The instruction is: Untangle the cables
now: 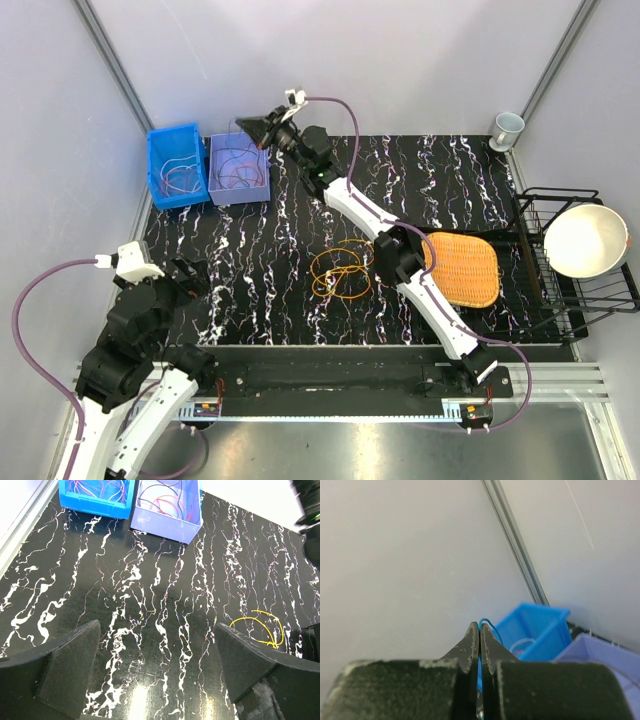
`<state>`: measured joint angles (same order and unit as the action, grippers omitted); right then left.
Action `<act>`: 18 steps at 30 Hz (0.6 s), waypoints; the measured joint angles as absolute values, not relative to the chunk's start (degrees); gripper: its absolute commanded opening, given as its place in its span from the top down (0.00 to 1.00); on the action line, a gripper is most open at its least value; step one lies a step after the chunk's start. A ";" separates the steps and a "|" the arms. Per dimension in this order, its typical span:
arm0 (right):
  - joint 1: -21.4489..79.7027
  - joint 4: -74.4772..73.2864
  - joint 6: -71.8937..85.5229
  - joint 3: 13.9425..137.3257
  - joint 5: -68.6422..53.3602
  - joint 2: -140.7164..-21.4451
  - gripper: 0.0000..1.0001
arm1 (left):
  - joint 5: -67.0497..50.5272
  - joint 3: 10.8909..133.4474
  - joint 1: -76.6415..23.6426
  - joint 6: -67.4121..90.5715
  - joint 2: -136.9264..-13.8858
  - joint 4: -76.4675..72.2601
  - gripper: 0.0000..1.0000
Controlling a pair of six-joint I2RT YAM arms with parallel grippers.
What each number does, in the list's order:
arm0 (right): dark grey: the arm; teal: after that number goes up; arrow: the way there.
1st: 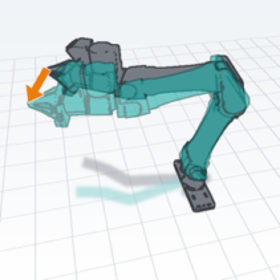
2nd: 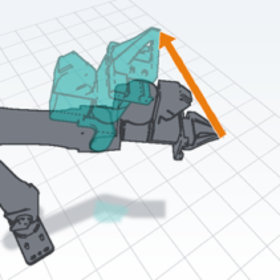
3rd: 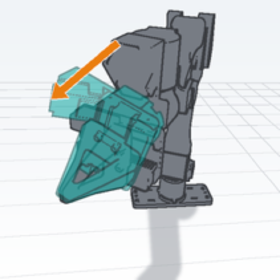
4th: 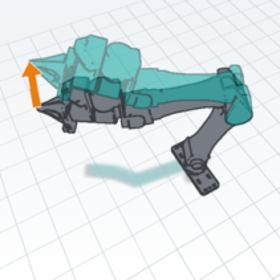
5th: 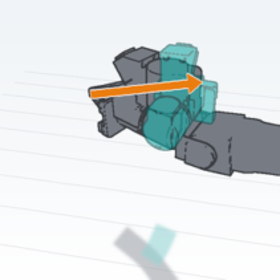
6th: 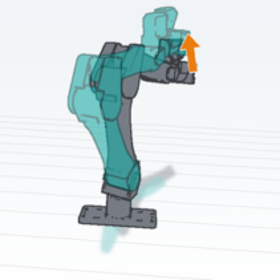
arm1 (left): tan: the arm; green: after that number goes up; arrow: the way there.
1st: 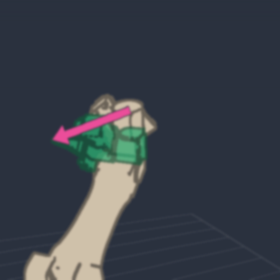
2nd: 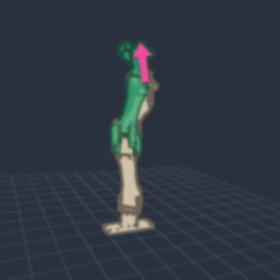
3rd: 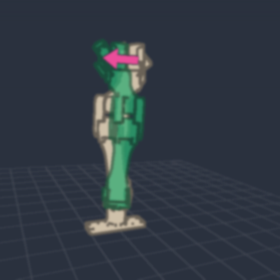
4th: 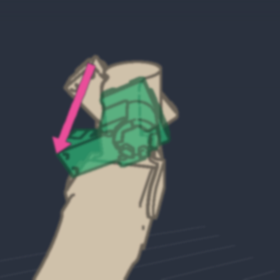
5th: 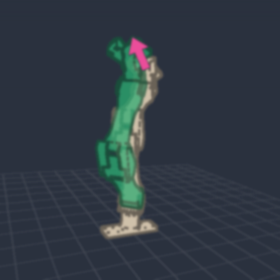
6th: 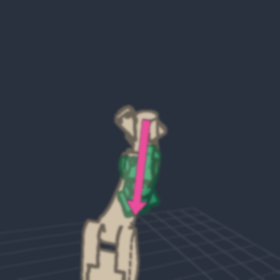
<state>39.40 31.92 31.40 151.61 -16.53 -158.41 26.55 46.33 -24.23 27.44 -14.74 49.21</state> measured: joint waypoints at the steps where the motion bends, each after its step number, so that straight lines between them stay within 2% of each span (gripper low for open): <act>1: 39.40 32.25 31.62 152.66 -16.40 -158.41 1.00 | 26.55 46.33 -24.23 27.44 -14.74 49.19 0.01; 11: 39.48 37.91 28.71 157.49 -11.51 -159.68 1.00 | 26.33 46.33 -24.21 27.44 -14.74 49.21 0.02; 18: 39.70 38.70 23.16 160.09 -3.11 -165.97 0.98 | 26.22 46.33 -24.21 27.44 -14.72 49.21 0.02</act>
